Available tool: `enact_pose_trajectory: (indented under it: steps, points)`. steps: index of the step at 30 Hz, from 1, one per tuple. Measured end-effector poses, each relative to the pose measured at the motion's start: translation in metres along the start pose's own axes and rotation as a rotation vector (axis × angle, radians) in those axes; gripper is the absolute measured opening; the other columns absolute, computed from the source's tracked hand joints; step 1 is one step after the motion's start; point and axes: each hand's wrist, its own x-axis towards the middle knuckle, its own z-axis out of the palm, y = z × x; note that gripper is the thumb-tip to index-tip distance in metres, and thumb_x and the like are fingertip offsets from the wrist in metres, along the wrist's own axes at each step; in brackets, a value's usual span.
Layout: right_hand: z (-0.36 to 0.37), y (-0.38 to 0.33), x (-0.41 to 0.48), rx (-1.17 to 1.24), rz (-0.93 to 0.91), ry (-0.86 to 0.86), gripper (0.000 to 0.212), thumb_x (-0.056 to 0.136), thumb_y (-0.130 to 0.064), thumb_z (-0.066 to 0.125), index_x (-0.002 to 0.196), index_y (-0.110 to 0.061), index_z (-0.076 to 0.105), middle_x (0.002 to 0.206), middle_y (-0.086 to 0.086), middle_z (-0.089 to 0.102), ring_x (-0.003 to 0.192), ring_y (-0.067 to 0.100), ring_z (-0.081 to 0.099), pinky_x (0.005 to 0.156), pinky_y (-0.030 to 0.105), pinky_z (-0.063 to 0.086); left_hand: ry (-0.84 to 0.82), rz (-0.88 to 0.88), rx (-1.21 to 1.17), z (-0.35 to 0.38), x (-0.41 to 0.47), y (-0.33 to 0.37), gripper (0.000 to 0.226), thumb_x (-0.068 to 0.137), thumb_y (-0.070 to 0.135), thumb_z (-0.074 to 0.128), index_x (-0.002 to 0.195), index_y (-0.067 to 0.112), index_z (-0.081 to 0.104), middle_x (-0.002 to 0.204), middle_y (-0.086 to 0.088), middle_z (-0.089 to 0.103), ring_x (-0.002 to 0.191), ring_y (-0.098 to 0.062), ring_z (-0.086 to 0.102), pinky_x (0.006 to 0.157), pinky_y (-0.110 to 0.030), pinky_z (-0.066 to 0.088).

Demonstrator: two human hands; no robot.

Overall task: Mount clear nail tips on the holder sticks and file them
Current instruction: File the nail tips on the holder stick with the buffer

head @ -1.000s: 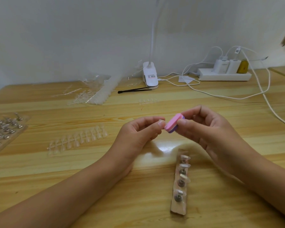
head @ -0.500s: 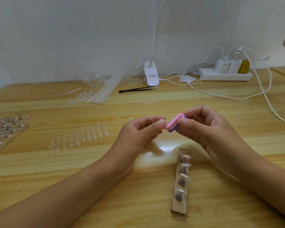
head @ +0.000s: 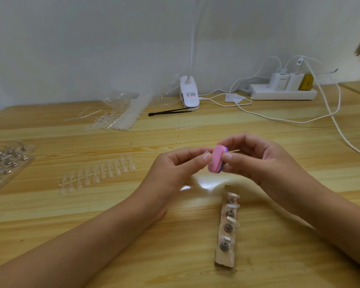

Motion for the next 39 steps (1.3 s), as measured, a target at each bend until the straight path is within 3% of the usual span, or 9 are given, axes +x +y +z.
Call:
enact_pose_trajectory:
  steps: [7, 13, 17, 21, 24, 28, 31, 35, 39]
  points:
    - [-0.011, -0.003, 0.002, -0.045, -0.022, -0.062, 0.026, 0.075, -0.024, 0.074, 0.099, -0.014, 0.074, 0.098, 0.008, 0.075, 0.091, 0.020, 0.073, 0.077, 0.021, 0.056, -0.060, 0.023, 0.016, -0.001, -0.001, 0.000, 0.029, 0.081, 0.033, 0.071, 0.106, 0.022, 0.078, 0.111, 0.005, 0.075, 0.111, -0.003, 0.065, 0.084, -0.009, 0.047]
    - [-0.013, -0.001, 0.002, -0.017, -0.025, -0.076, 0.025, 0.076, -0.023, 0.074, 0.099, -0.014, 0.073, 0.100, 0.007, 0.075, 0.094, 0.021, 0.073, 0.078, 0.021, 0.056, -0.042, 0.004, 0.013, -0.001, 0.000, 0.000, 0.029, 0.081, 0.034, 0.070, 0.106, 0.022, 0.078, 0.108, 0.004, 0.076, 0.097, 0.004, 0.066, 0.078, -0.013, 0.050]
    - [-0.011, 0.001, 0.002, -0.049, 0.033, -0.189, 0.023, 0.079, -0.022, 0.076, 0.100, -0.014, 0.071, 0.102, 0.008, 0.075, 0.095, 0.023, 0.073, 0.079, 0.021, 0.056, -0.029, -0.011, 0.019, -0.001, 0.000, -0.001, 0.035, 0.079, 0.036, 0.071, 0.109, 0.017, 0.077, 0.111, 0.003, 0.075, 0.111, -0.007, 0.066, 0.100, -0.033, 0.047]
    - [-0.013, 0.003, 0.004, 0.017, -0.006, -0.084, 0.028, 0.075, -0.024, 0.077, 0.101, -0.013, 0.071, 0.103, 0.009, 0.074, 0.097, 0.024, 0.072, 0.082, 0.022, 0.056, -0.026, 0.004, -0.013, -0.001, 0.000, 0.000, 0.032, 0.077, 0.035, 0.072, 0.105, 0.019, 0.079, 0.100, 0.003, 0.077, 0.092, 0.003, 0.066, 0.078, -0.019, 0.053]
    - [-0.013, 0.001, 0.003, -0.050, 0.010, -0.181, 0.024, 0.079, -0.025, 0.077, 0.101, -0.017, 0.073, 0.105, 0.005, 0.074, 0.097, 0.021, 0.073, 0.080, 0.021, 0.056, -0.039, 0.006, 0.001, -0.001, 0.000, -0.001, 0.034, 0.080, 0.033, 0.071, 0.109, 0.015, 0.077, 0.111, 0.000, 0.075, 0.108, -0.005, 0.066, 0.095, -0.027, 0.049]
    - [-0.016, -0.002, 0.004, -0.032, -0.048, -0.077, 0.027, 0.075, -0.027, 0.075, 0.101, -0.018, 0.074, 0.102, 0.008, 0.074, 0.095, 0.021, 0.073, 0.079, 0.020, 0.056, -0.046, 0.016, -0.002, 0.000, -0.001, 0.001, 0.028, 0.079, 0.034, 0.072, 0.104, 0.023, 0.079, 0.107, 0.005, 0.076, 0.098, 0.004, 0.067, 0.079, -0.011, 0.049]
    - [-0.016, -0.005, 0.003, -0.104, -0.011, -0.185, 0.023, 0.079, -0.023, 0.073, 0.101, -0.017, 0.073, 0.103, 0.007, 0.074, 0.094, 0.020, 0.073, 0.078, 0.020, 0.056, -0.037, -0.005, 0.024, -0.001, 0.001, -0.001, 0.029, 0.081, 0.036, 0.076, 0.108, 0.024, 0.078, 0.109, 0.004, 0.076, 0.106, -0.002, 0.066, 0.089, -0.021, 0.050]
    - [-0.015, -0.001, 0.003, 0.017, -0.026, -0.079, 0.033, 0.072, -0.022, 0.075, 0.101, -0.009, 0.068, 0.099, 0.010, 0.074, 0.095, 0.025, 0.073, 0.079, 0.023, 0.057, -0.012, -0.010, 0.024, -0.001, 0.001, -0.001, 0.031, 0.079, 0.038, 0.073, 0.108, 0.026, 0.077, 0.099, 0.010, 0.075, 0.086, 0.003, 0.062, 0.086, -0.023, 0.046]
    - [-0.011, -0.002, 0.003, 0.071, 0.004, -0.063, 0.030, 0.072, -0.017, 0.072, 0.098, -0.006, 0.062, 0.096, 0.010, 0.074, 0.092, 0.027, 0.074, 0.077, 0.023, 0.057, 0.011, -0.011, 0.000, -0.001, 0.002, -0.002, 0.037, 0.073, 0.042, 0.079, 0.105, 0.025, 0.078, 0.109, 0.001, 0.075, 0.103, -0.010, 0.066, 0.095, -0.030, 0.047]
